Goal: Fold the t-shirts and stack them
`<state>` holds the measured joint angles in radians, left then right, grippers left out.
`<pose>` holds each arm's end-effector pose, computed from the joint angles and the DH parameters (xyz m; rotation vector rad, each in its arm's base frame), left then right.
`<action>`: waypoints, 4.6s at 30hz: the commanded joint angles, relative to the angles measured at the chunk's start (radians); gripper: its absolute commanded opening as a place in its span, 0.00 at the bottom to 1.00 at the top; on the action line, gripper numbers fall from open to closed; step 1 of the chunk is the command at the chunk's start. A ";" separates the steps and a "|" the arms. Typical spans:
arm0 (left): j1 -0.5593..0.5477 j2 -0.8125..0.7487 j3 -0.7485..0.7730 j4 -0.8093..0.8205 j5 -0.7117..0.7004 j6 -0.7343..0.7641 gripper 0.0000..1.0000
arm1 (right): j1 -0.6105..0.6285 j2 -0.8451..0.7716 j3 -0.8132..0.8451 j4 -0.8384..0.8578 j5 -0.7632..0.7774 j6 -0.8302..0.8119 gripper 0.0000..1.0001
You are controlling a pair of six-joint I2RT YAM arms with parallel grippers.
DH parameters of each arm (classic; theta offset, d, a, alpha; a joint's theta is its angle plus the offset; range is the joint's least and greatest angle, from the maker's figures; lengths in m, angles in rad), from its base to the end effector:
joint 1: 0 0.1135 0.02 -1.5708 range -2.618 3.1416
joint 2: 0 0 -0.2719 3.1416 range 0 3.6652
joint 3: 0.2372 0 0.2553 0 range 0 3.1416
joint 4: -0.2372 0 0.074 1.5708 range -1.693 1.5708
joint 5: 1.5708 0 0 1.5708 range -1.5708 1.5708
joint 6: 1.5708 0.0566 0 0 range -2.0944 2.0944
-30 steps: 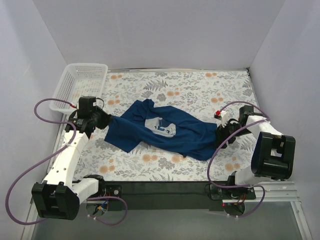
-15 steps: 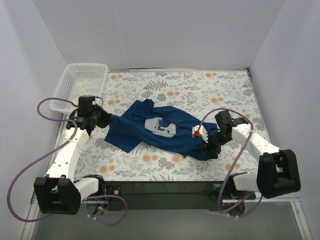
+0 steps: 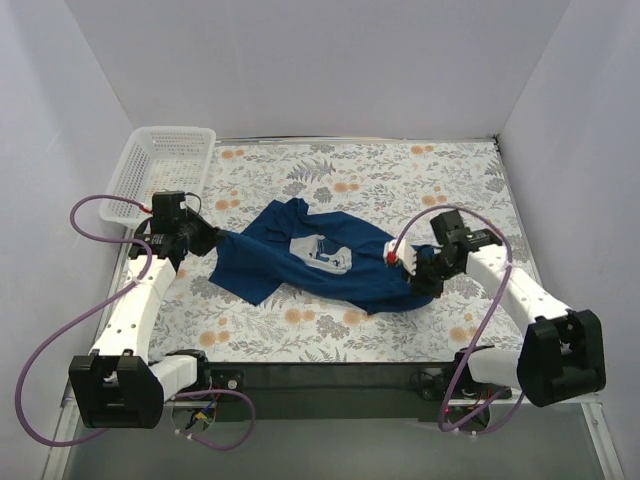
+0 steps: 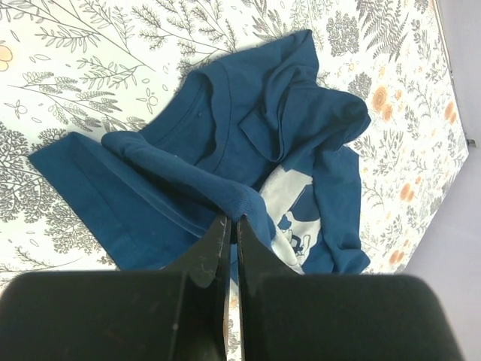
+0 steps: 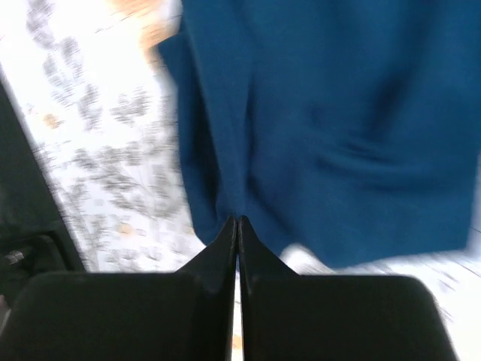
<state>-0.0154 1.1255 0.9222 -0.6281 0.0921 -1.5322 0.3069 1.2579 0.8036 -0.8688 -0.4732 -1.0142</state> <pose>0.2458 -0.0090 0.2712 -1.7309 1.8936 -0.7792 0.1982 0.0899 0.1966 -1.7247 2.0874 0.4955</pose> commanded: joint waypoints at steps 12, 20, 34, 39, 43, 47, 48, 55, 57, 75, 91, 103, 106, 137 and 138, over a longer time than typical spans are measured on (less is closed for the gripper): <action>0.012 0.091 -0.008 0.090 0.055 -0.009 0.00 | -0.255 0.149 0.267 0.333 0.039 0.374 0.45; 0.012 0.123 0.009 0.110 0.080 -0.003 0.00 | -0.243 0.020 0.229 0.167 -0.292 0.183 0.54; 0.014 0.097 -0.017 0.114 0.092 0.014 0.00 | -0.052 -0.003 0.075 0.392 0.045 0.282 0.61; 0.012 0.083 -0.017 0.117 0.095 0.014 0.00 | -0.208 0.087 0.121 0.392 0.065 0.414 0.51; 0.012 0.077 -0.022 0.117 0.098 0.017 0.00 | -0.255 0.126 0.102 0.407 0.068 0.486 0.47; 0.012 0.079 -0.026 0.120 0.103 0.023 0.00 | -0.285 0.173 0.112 0.419 0.109 0.520 0.44; 0.014 0.079 -0.031 0.120 0.104 0.024 0.00 | -0.291 0.188 0.121 0.421 0.117 0.522 0.43; 0.014 0.071 -0.060 0.137 0.113 0.021 0.00 | -0.298 0.255 0.126 0.413 0.166 0.508 0.44; 0.014 0.071 -0.062 0.140 0.113 0.023 0.00 | -0.296 0.271 0.118 0.415 0.169 0.506 0.44; 0.055 0.013 0.053 0.077 0.060 0.050 0.00 | -0.368 0.000 0.216 0.334 0.107 0.468 0.01; 0.069 -0.197 0.351 0.028 -0.049 -0.086 0.00 | -0.419 -0.259 0.560 0.228 0.041 0.325 0.01; 0.069 -0.109 0.780 0.189 -0.060 -0.229 0.00 | -0.420 -0.097 1.239 0.269 0.104 0.425 0.01; 0.069 -0.086 0.855 0.163 -0.080 -0.224 0.00 | -0.420 -0.133 1.231 0.283 0.107 0.410 0.01; 0.061 0.333 0.964 0.444 0.158 -0.325 0.00 | -0.425 0.189 1.313 0.496 0.186 0.601 0.01; 0.061 0.330 0.980 0.459 0.167 -0.318 0.00 | -0.425 0.186 1.324 0.496 0.189 0.603 0.01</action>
<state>0.0418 1.5543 1.7672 -0.3035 0.2195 -1.8404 -0.1101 1.5093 2.0022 -0.4747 -0.3264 -0.4595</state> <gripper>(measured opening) 0.028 0.020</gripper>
